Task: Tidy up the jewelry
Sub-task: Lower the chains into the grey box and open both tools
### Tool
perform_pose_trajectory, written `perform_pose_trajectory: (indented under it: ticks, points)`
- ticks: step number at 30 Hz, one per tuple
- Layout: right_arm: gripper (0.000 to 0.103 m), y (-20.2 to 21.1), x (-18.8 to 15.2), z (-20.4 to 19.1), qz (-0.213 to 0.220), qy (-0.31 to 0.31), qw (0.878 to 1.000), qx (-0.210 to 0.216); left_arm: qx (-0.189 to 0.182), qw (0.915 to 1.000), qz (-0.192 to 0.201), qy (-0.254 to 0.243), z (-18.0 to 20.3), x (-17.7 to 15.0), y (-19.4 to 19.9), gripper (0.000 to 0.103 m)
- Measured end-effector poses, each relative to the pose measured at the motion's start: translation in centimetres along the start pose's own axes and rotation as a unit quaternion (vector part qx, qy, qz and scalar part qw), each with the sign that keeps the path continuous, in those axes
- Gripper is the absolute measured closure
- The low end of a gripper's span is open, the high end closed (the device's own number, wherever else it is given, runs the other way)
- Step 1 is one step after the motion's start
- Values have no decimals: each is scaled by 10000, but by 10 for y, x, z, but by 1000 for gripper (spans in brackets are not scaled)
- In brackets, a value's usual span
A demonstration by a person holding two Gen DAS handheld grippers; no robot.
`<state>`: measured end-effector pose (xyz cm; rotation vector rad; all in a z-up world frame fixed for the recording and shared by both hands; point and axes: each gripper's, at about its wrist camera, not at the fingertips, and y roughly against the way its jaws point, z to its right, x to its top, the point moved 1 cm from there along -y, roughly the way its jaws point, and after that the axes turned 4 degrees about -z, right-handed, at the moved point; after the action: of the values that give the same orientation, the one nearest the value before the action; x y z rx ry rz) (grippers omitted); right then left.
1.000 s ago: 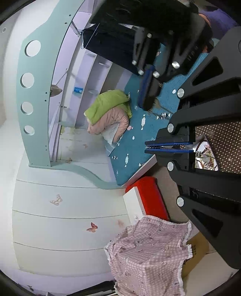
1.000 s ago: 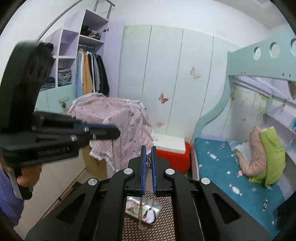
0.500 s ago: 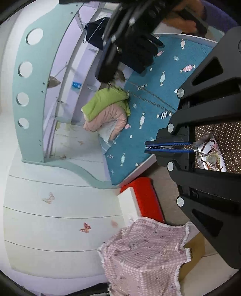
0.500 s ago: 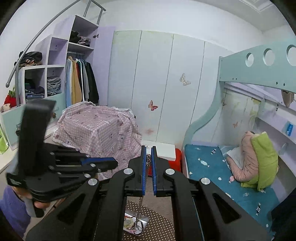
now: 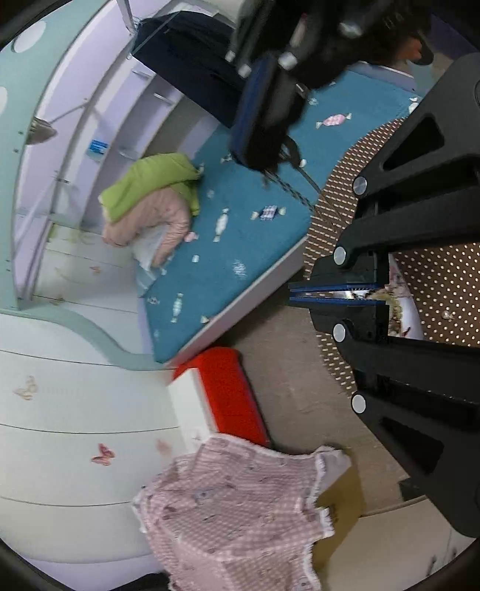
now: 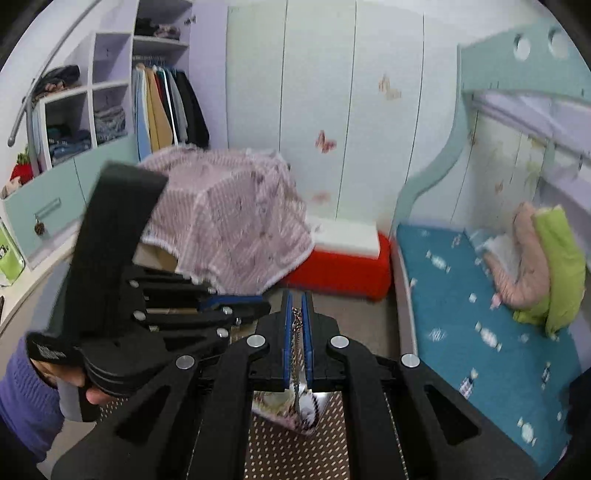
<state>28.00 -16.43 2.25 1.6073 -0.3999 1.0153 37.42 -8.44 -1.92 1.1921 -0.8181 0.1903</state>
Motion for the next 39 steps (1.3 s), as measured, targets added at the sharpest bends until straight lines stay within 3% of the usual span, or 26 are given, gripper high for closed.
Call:
perform_pose_trajectory:
  ticks: [11,12,16,18,21,25,31,39]
  points:
    - [99,-95,-84,3,-1142,-462,9923,122,169,9969,-764,102,-24,-68,-76,99]
    - [99,-103,-91,2,-1230,-492,9911,121,215,9964,-823,61,-25,-74,-81,96]
    - [98,-128,-110,0,-1539,-575,9863,158,317,9958,-854,38,-28,-90,-91,67]
    - [98,-137,-116,2,-1658,-630,9840,150,361,9957,-849,14,-30,-95,-93,60]
    - [94,-142,-119,3,-1707,-769,9821,198,410,9953,-880,-32,-29,-100,-95,55]
    - [71,-136,-116,7,-1645,-879,9823,145,448,9956,-825,71,-31,-104,-92,52]
    - [56,-105,-114,3,-1369,-813,9872,88,588,9969,-424,317,-41,-115,-63,41]
    - [50,-79,-134,-13,-1184,-732,9902,118,908,9950,-21,405,-40,-168,-41,40]
